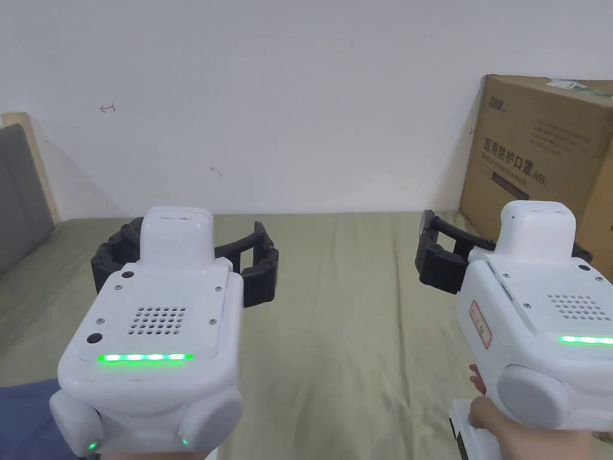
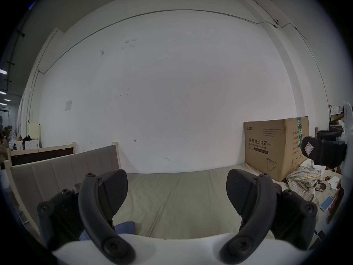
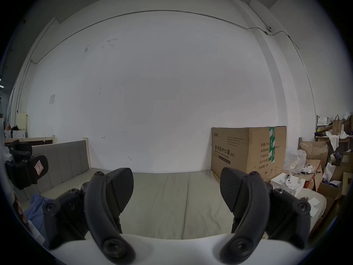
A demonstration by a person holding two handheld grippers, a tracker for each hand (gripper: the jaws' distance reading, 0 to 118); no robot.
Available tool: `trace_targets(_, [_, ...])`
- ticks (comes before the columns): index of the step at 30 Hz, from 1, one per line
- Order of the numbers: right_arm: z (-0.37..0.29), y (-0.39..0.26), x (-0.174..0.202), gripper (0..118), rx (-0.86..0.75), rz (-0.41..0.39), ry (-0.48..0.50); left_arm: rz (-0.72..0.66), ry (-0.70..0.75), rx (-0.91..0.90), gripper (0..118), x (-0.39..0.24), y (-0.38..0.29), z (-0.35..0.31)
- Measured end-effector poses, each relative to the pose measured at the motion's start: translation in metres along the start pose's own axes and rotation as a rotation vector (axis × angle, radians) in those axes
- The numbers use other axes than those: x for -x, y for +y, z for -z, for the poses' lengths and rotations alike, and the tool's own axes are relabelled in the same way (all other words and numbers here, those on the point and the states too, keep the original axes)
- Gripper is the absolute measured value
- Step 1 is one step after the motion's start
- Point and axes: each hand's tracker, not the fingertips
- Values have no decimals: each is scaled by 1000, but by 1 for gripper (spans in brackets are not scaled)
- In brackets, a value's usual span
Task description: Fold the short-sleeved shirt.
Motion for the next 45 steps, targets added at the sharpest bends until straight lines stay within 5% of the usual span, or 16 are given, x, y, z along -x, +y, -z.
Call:
trace_targets(28, [-5,-3,5,98,17,-53,30,38,7,-6,104,-7,3,-7])
trace_targets(30, [-7,-2,6,93,19,-47,21,52,-43,11,93,-5,4,-10])
trace_targets(33, [-12,-3,8,6,-18,-70,4,26,-159,50,6,0,2,-8])
trace_targets(34, [-10,-4,9,4,-10,-83,-19,38,-147,75,0,-2,0,-4])
trace_targets(38, [-9,-3,-3,3,41,7,93,28,-83,79,0,1,-5,-3])
trace_targets(45, [-6,-7,-8,1,54,0,66,-16,-87,106,0,11,-7,1])
